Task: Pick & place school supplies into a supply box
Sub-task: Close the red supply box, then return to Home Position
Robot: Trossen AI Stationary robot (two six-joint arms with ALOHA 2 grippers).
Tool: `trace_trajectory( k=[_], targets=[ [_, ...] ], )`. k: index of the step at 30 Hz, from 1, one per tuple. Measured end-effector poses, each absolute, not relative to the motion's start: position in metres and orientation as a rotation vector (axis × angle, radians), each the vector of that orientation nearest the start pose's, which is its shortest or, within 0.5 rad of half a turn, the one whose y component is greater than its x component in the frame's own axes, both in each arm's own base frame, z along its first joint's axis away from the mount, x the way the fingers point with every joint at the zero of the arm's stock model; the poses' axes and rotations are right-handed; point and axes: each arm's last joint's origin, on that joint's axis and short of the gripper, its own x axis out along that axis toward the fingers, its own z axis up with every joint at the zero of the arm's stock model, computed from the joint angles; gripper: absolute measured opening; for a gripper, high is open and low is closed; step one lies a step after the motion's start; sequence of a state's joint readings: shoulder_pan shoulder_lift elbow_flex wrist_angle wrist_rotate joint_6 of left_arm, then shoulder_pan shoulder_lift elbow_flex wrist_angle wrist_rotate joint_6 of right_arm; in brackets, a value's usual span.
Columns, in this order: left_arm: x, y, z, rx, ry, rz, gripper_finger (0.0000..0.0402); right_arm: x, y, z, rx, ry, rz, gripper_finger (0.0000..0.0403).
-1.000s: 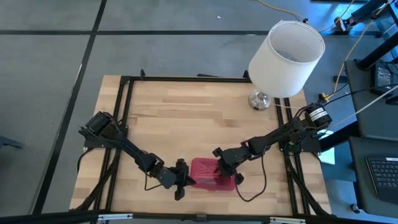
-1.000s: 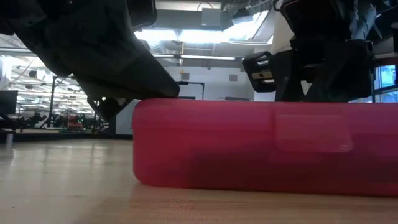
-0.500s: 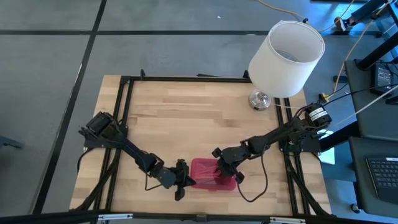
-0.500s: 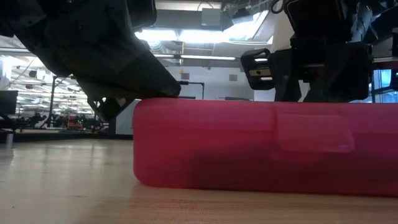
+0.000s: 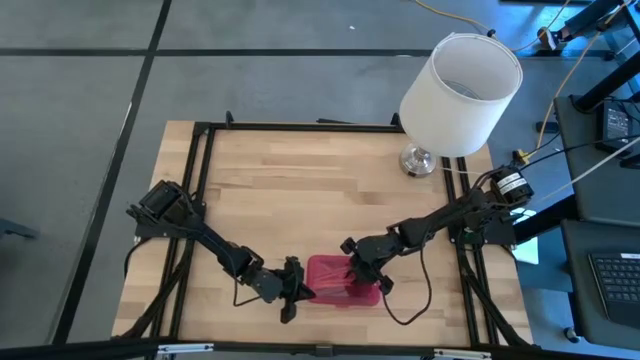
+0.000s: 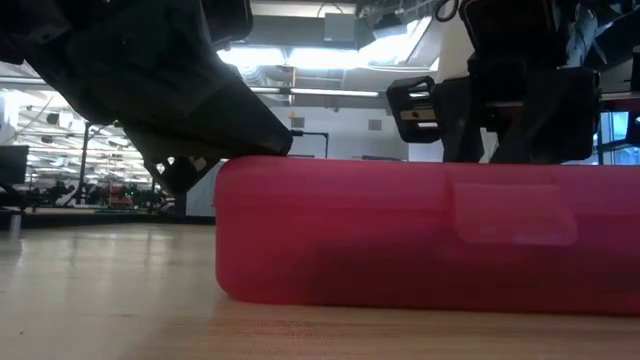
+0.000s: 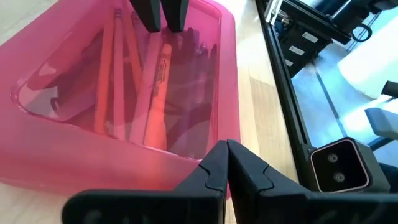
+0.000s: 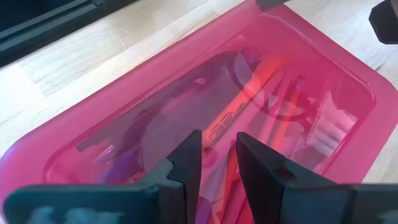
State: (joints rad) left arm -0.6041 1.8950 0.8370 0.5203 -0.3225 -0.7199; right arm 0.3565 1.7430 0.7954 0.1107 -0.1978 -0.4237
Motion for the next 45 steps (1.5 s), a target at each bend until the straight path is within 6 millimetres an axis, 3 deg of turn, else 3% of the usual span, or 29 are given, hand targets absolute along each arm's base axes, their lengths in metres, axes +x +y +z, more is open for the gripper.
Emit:
trace_trajectory(
  k=[13, 20, 22, 26, 30, 32, 37, 45],
  targets=[
    [0.298, -0.197, 0.127, -0.395, 0.548, -0.126, 0.0003, 0.289, 0.121, 0.149, -0.425, 0.694, 0.684, 0.0108],
    [0.292, -0.194, 0.148, -0.351, 0.538, -0.154, 0.0003, 0.284, 0.128, 0.161, -0.408, 0.683, 0.704, 0.0108],
    [0.291, -0.192, 0.159, -0.336, 0.504, -0.166, 0.0003, 0.283, 0.131, 0.174, -0.383, 0.683, 0.705, 0.0108],
    [0.285, -0.188, 0.191, -0.263, 0.415, -0.207, 0.0003, 0.275, 0.137, 0.219, -0.329, 0.646, 0.708, 0.0108],
    [0.268, -0.176, 0.234, -0.175, 0.333, -0.24, 0.0003, 0.248, 0.136, 0.269, -0.19, 0.651, 0.699, 0.0108],
    [0.259, -0.169, 0.25, -0.142, 0.308, -0.25, 0.0003, 0.226, 0.134, 0.28, -0.068, 0.694, 0.7, 0.0108],
    [0.244, -0.16, 0.273, -0.164, 0.256, -0.253, 0.0003, 0.186, 0.135, 0.275, 0.074, 0.513, 0.677, 0.0108],
    [0.231, -0.113, 0.255, -0.191, 0.273, -0.135, 0.0004, 0.14, 0.101, 0.235, 0.223, 0.344, 0.519, 0.0108]
  ],
)
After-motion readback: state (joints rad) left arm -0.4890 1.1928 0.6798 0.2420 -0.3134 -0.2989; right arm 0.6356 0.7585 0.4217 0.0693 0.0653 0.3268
